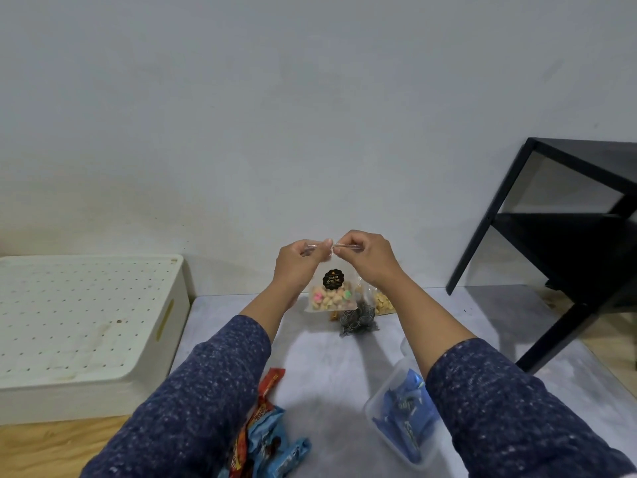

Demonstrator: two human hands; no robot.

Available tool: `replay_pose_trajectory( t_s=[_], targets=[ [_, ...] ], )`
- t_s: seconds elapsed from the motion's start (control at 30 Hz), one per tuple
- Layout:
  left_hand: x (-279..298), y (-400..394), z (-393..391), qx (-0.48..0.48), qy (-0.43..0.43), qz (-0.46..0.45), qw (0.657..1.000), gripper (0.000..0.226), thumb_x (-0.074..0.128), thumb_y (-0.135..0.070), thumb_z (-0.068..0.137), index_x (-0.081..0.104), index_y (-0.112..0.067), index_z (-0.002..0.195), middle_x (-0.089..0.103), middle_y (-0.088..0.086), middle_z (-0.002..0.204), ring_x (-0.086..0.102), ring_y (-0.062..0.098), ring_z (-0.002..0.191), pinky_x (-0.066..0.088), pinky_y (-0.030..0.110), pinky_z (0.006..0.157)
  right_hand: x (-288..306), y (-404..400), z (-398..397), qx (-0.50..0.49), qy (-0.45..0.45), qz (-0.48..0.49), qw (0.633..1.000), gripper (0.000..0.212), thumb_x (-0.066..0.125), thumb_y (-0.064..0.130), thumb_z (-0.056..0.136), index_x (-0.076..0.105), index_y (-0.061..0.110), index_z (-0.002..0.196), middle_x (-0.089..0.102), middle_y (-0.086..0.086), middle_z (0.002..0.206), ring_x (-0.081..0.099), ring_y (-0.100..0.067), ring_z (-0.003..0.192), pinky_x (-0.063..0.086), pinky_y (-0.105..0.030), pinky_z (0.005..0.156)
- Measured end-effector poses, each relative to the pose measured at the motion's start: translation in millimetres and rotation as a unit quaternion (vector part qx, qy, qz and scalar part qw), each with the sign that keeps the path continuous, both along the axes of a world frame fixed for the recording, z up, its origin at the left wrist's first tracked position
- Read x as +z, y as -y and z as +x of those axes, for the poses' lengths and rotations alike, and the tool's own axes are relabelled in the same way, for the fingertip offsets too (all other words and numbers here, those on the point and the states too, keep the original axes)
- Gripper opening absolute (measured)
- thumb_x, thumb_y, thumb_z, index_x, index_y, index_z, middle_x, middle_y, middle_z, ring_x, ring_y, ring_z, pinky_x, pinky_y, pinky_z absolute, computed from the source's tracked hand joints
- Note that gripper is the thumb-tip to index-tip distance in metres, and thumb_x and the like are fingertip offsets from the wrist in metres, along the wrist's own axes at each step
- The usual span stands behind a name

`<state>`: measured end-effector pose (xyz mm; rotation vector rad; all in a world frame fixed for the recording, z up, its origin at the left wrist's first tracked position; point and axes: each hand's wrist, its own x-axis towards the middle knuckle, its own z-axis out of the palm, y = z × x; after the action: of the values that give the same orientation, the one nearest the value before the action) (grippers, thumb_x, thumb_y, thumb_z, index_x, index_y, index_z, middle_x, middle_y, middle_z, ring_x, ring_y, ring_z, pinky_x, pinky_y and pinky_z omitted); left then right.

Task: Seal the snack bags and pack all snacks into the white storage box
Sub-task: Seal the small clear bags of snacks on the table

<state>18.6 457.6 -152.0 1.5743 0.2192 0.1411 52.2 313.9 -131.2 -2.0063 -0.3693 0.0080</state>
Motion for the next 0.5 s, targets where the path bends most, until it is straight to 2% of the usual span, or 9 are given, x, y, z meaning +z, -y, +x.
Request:
replay_pose_trajectory(
  t_s=[0.07, 0.13, 0.2, 0.23, 0.33, 0.43, 0.5],
  targets=[
    [1, -2, 0, 0.004, -0.005, -0.007, 1.0, 0.02, 0.07, -0.041, 0.082, 0.066, -0.021, 0.085, 0.072, 0.0, 0.092, 0.068, 0.012, 0.096, 0.05, 0.034, 0.079, -1, -5, -1, -0.009, 0.011, -0.007, 1.0, 0.008, 0.068, 0.018, 0.084, 0.066, 0.015, 0.077, 0.065, 0.005, 0.076, 0.061, -0.013, 0.084, 0.048, -0.025, 0.08],
    [1, -6, 0, -0.001, -0.005, 0.001, 1.0, 0.011, 0.069, -0.034, 0.084, 0.066, -0.023, 0.082, 0.072, 0.001, 0.092, 0.067, 0.013, 0.097, 0.05, 0.033, 0.079, -3, -9, -1, -0.017, 0.021, -0.014, 1.0, 0.008, 0.069, 0.017, 0.084, 0.065, 0.017, 0.077, 0.063, 0.006, 0.073, 0.059, -0.013, 0.079, 0.047, -0.027, 0.078],
    [0, -11, 0, -0.01, -0.007, 0.008, 1.0, 0.007, 0.066, -0.028, 0.087, 0.067, -0.021, 0.086, 0.072, 0.001, 0.092, 0.067, 0.014, 0.097, 0.05, 0.034, 0.078, -4, -13, -2, -0.019, 0.019, -0.006, 1.0, 0.007, 0.068, 0.015, 0.084, 0.065, 0.021, 0.085, 0.06, 0.008, 0.075, 0.058, -0.014, 0.077, 0.048, -0.029, 0.079],
    [-1, -13, 0, -0.01, -0.009, 0.006, 1.0, 0.007, 0.064, -0.026, 0.088, 0.066, -0.019, 0.09, 0.071, 0.001, 0.091, 0.067, 0.014, 0.096, 0.05, 0.035, 0.078, -5, -13, -3, -0.014, 0.02, 0.001, 1.0, 0.016, 0.066, 0.011, 0.084, 0.065, 0.025, 0.091, 0.058, 0.007, 0.08, 0.058, -0.016, 0.077, 0.049, -0.029, 0.082],
    [-3, -19, -1, -0.014, -0.019, -0.015, 1.0, 0.011, 0.06, -0.021, 0.091, 0.063, -0.014, 0.099, 0.068, 0.0, 0.093, 0.066, 0.009, 0.089, 0.047, 0.034, 0.074, -6, -15, -6, 0.01, 0.024, 0.002, 1.0, 0.031, 0.056, -0.001, 0.087, 0.065, 0.027, 0.095, 0.058, 0.001, 0.095, 0.059, -0.018, 0.073, 0.049, -0.019, 0.078],
    [-6, -25, 0, -0.032, -0.021, -0.015, 0.999, 0.008, 0.059, -0.019, 0.092, 0.064, -0.015, 0.097, 0.067, 0.0, 0.094, 0.065, 0.006, 0.088, 0.046, 0.033, 0.075, -10, -19, -8, -0.009, 0.026, -0.015, 1.0, 0.023, 0.053, 0.001, 0.091, 0.07, 0.016, 0.094, 0.06, 0.001, 0.1, 0.06, -0.012, 0.069, 0.045, -0.005, 0.068],
    [-7, -28, 0, -0.042, -0.021, -0.016, 0.999, 0.008, 0.057, -0.017, 0.093, 0.064, -0.02, 0.09, 0.067, -0.001, 0.093, 0.065, 0.006, 0.088, 0.046, 0.033, 0.074, -12, -24, -9, -0.04, 0.016, -0.01, 0.999, 0.021, 0.052, 0.004, 0.093, 0.071, 0.011, 0.098, 0.063, 0.002, 0.099, 0.06, -0.006, 0.067, 0.043, 0.0, 0.062]
  ],
)
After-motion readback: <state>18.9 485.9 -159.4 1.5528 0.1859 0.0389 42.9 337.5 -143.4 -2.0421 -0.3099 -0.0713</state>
